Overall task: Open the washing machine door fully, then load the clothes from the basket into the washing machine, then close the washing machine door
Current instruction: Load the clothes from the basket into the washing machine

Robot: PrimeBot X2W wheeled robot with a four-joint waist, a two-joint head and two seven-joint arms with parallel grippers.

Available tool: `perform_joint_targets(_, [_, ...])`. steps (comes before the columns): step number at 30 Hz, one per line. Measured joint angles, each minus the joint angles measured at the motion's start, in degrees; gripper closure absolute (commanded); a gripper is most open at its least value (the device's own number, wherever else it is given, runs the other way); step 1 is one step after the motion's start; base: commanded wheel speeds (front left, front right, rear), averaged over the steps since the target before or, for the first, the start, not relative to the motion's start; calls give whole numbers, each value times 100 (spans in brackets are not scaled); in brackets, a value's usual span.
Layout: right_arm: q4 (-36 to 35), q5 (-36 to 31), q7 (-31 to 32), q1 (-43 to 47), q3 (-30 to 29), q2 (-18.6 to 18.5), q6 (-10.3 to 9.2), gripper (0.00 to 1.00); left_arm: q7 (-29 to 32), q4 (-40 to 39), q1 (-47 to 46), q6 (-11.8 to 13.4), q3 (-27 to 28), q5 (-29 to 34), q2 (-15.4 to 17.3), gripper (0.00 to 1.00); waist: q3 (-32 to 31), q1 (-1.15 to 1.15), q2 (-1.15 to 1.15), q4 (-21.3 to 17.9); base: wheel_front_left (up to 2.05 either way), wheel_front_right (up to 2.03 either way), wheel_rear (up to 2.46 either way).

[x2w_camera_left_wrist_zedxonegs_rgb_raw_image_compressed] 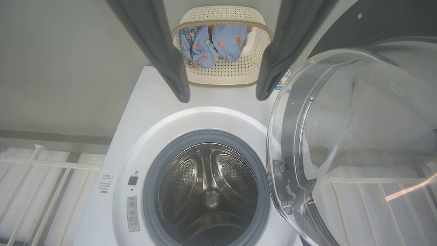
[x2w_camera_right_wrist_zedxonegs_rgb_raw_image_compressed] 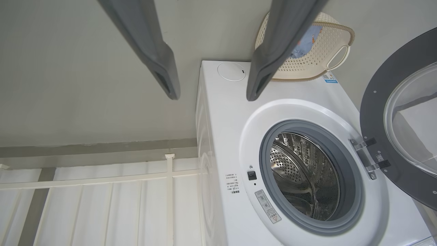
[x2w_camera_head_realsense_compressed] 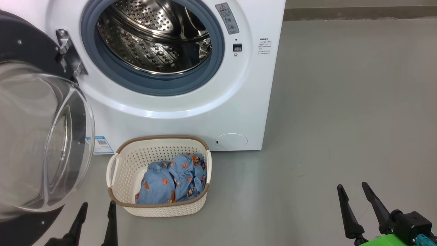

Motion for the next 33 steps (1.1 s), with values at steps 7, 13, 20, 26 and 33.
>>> perform_joint_targets(7, [8, 0, 0, 0, 0, 2, 0, 0, 0, -12, -1, -1, 10, 31, -1, 0, 23, 0, 0, 4, 0, 0, 0])
perform_joint_targets(13, [15, 0, 0, -1, -1, 3, 0, 0, 0, -12, -8, -1, 14, 31, -2, 0, 56, 0, 0, 19, 0, 0, 0])
perform_joint_targets(20, [23, 1, 0, -2, -4, 12, 0, 0, 0, -7, -20, -1, 33, 31, -3, 0, 121, 0, 0, 43, 1, -1, 0])
perform_joint_targets(26, [29, 1, 0, -4, -2, 20, 0, 0, 0, 14, -35, -1, 45, 31, -4, 0, 180, 0, 0, 46, 58, -57, -2])
perform_joint_targets(33, [47, 1, 0, -7, 43, 21, 0, 0, 0, 33, -56, 0, 75, 30, -9, 0, 235, 0, 0, 43, 147, -145, -2])
